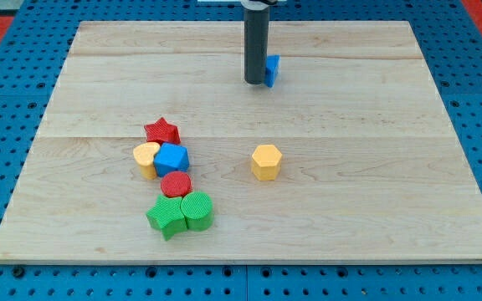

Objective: Place the yellow hexagon parallel to the red star

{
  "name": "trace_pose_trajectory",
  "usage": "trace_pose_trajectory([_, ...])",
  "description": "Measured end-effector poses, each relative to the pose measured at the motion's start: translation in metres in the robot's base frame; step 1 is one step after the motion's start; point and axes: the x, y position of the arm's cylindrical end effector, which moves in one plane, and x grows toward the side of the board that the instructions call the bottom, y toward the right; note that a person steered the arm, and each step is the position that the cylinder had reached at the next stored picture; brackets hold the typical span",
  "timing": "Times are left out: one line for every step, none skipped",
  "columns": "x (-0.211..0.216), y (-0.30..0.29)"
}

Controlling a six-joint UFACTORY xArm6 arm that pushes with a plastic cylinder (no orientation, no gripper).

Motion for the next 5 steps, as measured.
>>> trace_pose_trajectory([0.0, 0.0])
trace_pose_trajectory([-0.024, 0.028])
trace_pose_trajectory([-0.034, 0.054])
trace_pose_trajectory([0.006, 0.047])
trace_pose_trajectory([0.007, 0.061])
